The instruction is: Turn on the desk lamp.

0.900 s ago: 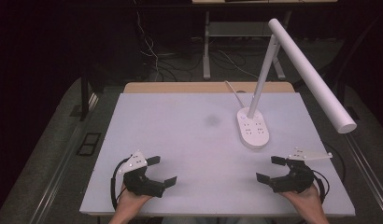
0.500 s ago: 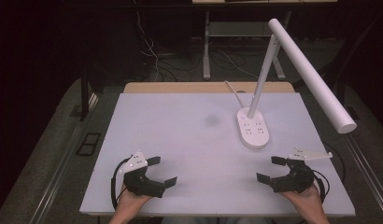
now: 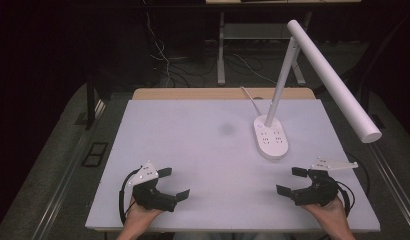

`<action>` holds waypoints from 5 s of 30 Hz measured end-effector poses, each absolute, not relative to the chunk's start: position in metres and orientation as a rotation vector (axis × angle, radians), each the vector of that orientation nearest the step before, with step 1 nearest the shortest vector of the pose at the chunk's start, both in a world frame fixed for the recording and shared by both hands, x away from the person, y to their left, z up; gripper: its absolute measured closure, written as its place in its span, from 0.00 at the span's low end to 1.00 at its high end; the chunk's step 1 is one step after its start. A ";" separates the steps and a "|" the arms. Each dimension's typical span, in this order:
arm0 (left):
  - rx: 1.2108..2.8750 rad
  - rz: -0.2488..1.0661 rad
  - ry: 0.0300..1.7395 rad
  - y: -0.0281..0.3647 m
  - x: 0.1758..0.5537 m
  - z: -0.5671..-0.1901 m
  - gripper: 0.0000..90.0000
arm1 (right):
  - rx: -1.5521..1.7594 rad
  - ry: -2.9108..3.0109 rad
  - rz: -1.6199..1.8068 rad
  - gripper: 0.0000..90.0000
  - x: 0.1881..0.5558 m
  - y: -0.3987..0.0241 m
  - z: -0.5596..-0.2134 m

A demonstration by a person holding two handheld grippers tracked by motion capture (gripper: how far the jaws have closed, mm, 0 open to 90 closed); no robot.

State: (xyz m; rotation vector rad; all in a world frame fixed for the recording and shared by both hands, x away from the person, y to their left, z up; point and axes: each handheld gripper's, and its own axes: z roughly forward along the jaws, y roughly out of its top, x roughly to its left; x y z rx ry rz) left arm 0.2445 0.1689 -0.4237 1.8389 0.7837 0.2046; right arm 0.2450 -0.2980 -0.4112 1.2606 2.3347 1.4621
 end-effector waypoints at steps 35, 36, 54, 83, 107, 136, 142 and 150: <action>1.836 0.212 0.804 0.170 0.244 -0.424 0.00 | 1.244 2.441 1.399 0.01 0.272 -0.291 -0.400; 1.836 0.212 0.804 0.170 0.244 -0.424 0.00 | 1.244 2.441 1.399 0.01 0.272 -0.291 -0.400; 1.829 0.212 0.809 0.171 0.244 -0.424 0.00 | 1.197 2.472 1.347 0.01 0.302 -0.289 -0.372; 1.829 0.212 0.811 0.171 0.245 -0.425 0.00 | 1.210 2.475 1.273 0.01 0.349 -0.296 -0.362; 1.833 0.212 0.812 0.171 0.245 -0.425 0.00 | 1.327 2.442 1.216 0.01 0.397 -0.321 -0.365; 1.816 0.223 0.824 0.176 0.246 -0.424 0.00 | 1.430 2.406 1.151 0.27 0.447 -0.329 -0.380; 1.820 0.220 0.824 0.175 0.246 -0.425 0.00 | 1.425 2.409 1.171 0.39 0.454 -0.332 -0.382; 1.818 0.221 0.824 0.176 0.246 -0.425 0.00 | 1.465 2.396 1.160 0.46 0.462 -0.339 -0.385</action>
